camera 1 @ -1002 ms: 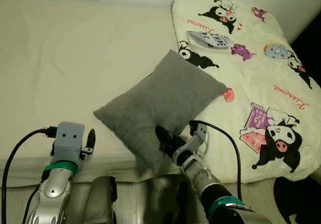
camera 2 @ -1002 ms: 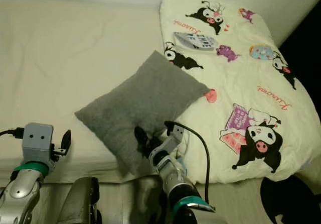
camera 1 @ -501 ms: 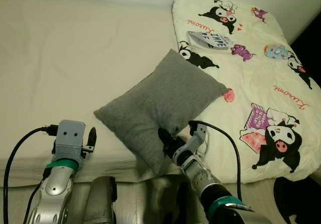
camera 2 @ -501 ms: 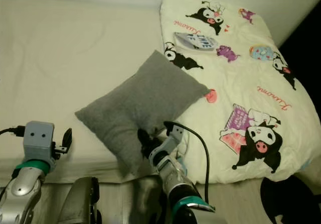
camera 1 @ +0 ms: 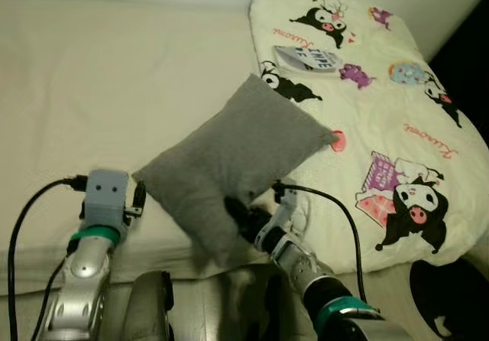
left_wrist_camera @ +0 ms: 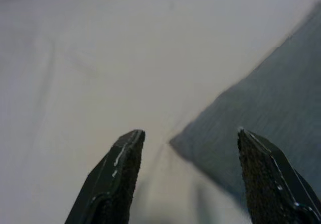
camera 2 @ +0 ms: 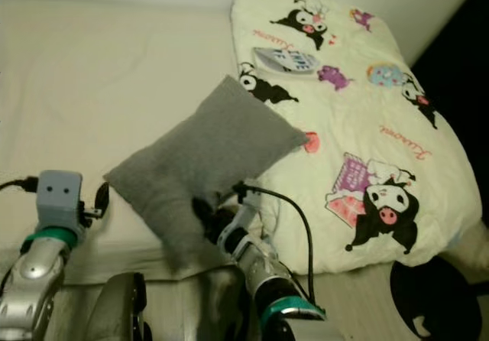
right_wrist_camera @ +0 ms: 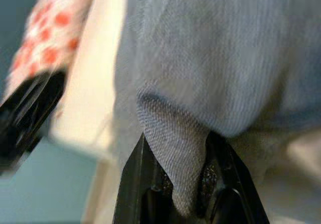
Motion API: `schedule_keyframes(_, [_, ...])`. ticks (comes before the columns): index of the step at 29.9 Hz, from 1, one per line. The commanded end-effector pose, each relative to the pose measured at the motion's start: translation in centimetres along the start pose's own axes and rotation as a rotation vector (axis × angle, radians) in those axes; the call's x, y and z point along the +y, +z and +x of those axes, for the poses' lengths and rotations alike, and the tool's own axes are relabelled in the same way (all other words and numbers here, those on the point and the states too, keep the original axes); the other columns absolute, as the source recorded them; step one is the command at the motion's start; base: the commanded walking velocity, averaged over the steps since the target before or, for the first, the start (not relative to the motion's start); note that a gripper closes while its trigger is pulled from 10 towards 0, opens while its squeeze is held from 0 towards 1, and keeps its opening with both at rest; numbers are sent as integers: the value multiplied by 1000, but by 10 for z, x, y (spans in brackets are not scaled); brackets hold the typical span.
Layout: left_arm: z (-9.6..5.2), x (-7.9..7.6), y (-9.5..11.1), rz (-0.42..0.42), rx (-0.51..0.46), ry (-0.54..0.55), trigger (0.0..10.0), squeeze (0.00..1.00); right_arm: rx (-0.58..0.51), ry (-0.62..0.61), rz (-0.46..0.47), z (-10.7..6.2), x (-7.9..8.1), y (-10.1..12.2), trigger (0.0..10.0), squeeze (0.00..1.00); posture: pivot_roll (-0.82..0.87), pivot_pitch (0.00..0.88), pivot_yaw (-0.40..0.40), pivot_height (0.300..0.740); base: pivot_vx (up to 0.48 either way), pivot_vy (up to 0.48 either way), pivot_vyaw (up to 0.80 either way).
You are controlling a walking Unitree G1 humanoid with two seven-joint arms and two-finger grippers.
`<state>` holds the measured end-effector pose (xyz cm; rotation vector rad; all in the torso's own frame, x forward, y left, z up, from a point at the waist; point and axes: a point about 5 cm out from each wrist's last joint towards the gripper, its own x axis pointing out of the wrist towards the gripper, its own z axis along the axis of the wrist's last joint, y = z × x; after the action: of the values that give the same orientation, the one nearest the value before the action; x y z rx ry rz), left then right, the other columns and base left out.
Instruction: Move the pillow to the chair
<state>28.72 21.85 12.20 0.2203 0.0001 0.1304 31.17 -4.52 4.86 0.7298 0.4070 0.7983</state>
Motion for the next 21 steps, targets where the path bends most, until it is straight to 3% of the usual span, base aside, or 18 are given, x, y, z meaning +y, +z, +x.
schedule_keyframes(1, [3,2,0,-40,-6,-33,10000,0,82,201,4,12,23,-5,0,0,168,80,-65,595,0,0,0])
schedule_keyframes(5, [9,5,13,-71,-53,-62,10000,0,88,254,7,2,17,2,0,0,167,76,-63,595,0,0,0])
schedule_keyframes(7, [16,10,29,-97,-106,-112,10000,0,82,274,5,-14,6,16,0,0,166,74,-58,595,0,0,0])
schedule_keyframes(14, [22,16,41,-123,-142,-171,10000,0,76,267,-19,-31,-7,29,0,0,164,70,-49,595,0,0,0])
schedule_keyframes(17, [26,22,39,-133,-128,-213,10000,0,87,84,-113,-47,-29,34,0,0,163,65,-45,595,0,0,0])
schedule_keyframes(19, [25,22,31,-214,-74,-262,10000,0,83,-149,-189,-63,-50,35,0,0,163,63,-41,595,0,0,0])
schedule_keyframes(20, [23,20,25,-274,-47,-288,10000,0,75,-219,-203,-68,-56,35,0,0,163,61,-39,595,0,0,0])
schedule_keyframes(21, [23,20,25,-274,-47,-288,10000,0,75,-219,-203,-68,-56,35,0,0,163,61,-39,595,0,0,0])
